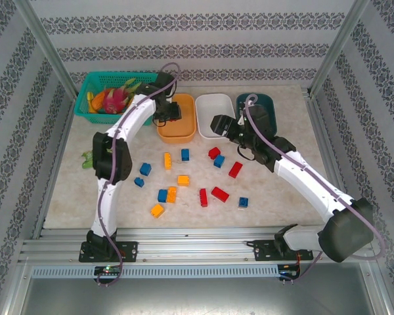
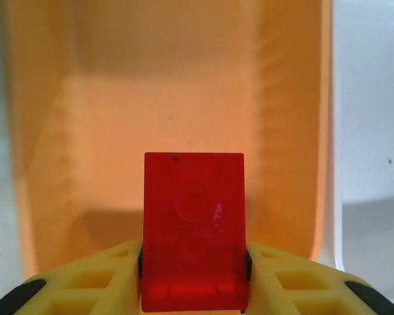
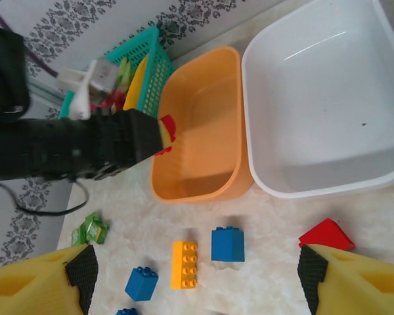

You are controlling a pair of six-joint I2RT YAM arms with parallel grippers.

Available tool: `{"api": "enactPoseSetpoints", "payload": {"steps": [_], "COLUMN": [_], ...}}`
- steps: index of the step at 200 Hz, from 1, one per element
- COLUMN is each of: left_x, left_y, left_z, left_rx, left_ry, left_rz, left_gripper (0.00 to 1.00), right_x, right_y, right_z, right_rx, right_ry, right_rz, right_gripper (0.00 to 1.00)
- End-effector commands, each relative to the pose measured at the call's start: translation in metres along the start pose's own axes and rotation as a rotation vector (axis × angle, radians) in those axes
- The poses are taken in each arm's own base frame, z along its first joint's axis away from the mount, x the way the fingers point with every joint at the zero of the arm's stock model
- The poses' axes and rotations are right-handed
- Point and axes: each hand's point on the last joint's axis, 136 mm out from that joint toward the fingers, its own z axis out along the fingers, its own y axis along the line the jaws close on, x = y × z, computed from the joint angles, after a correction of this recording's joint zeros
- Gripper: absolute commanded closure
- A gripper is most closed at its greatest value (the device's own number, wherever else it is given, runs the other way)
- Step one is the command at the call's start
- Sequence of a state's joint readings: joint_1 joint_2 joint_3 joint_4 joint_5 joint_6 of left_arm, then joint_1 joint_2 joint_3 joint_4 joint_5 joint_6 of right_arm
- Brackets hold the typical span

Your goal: Sort the legos into containers by color

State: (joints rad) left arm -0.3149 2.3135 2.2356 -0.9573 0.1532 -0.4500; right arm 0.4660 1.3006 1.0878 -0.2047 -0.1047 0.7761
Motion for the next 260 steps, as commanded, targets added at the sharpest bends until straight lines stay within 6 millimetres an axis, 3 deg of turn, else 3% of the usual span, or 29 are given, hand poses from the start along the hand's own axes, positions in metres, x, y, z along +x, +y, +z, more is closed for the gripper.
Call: {"api": "enactPoseSetpoints", "payload": {"steps": [1,26,51,92,113,145,170,188,211,236,260], "left_x": [-0.008,-0.004,0.003,0.002,-0.01,-0.032,-0.027,-0.006,0.042,0.108,0.169], "left_y": [-0.006,-0.005,-0.005,-0.007,-0.013,-0.028,-0.05,-0.071,-0.088,-0.096,-0.092], "left_z": [0.02,0.052,0.067,0.063,0.037,-0.029,-0.085,-0.121,-0.151,-0.171,-0.18], "left_rx": [0.012,0.025,0.035,0.041,0.05,0.091,0.148,0.228,0.354,0.428,0.475], "left_ry": [0.004,0.038,0.07,0.071,0.019,-0.096,-0.157,-0.199,-0.201,-0.194,-0.153], "left_rz": [-0.009,-0.026,-0.043,-0.06,-0.056,-0.058,0.017,0.093,0.136,0.19,0.199], "left_gripper": [0.59,0.57,0.54,0.39,0.27,0.24,0.23,0.2,0.18,0.15,0.14], "right_x": [-0.006,0.006,0.02,0.058,0.08,0.106,0.145,0.172,0.199,0.223,0.233], "right_y": [0.003,-0.025,-0.058,-0.106,-0.119,-0.128,-0.142,-0.152,-0.163,-0.174,-0.183], "right_z": [-0.003,-0.009,-0.02,-0.05,-0.068,-0.096,-0.105,-0.105,-0.099,-0.09,-0.081], "right_rx": [-0.019,0.063,0.159,0.361,0.432,0.496,0.546,0.571,0.605,0.635,0.662], "right_ry": [0.009,0.058,0.094,0.193,0.268,0.376,0.525,0.605,0.683,0.738,0.757], "right_rz": [0.068,0.135,0.194,0.231,0.229,0.202,0.242,0.245,0.213,0.176,0.157], "right_gripper": [0.14,0.07,0.08,0.1,0.11,0.14,0.19,0.19,0.22,0.26,0.28]}}
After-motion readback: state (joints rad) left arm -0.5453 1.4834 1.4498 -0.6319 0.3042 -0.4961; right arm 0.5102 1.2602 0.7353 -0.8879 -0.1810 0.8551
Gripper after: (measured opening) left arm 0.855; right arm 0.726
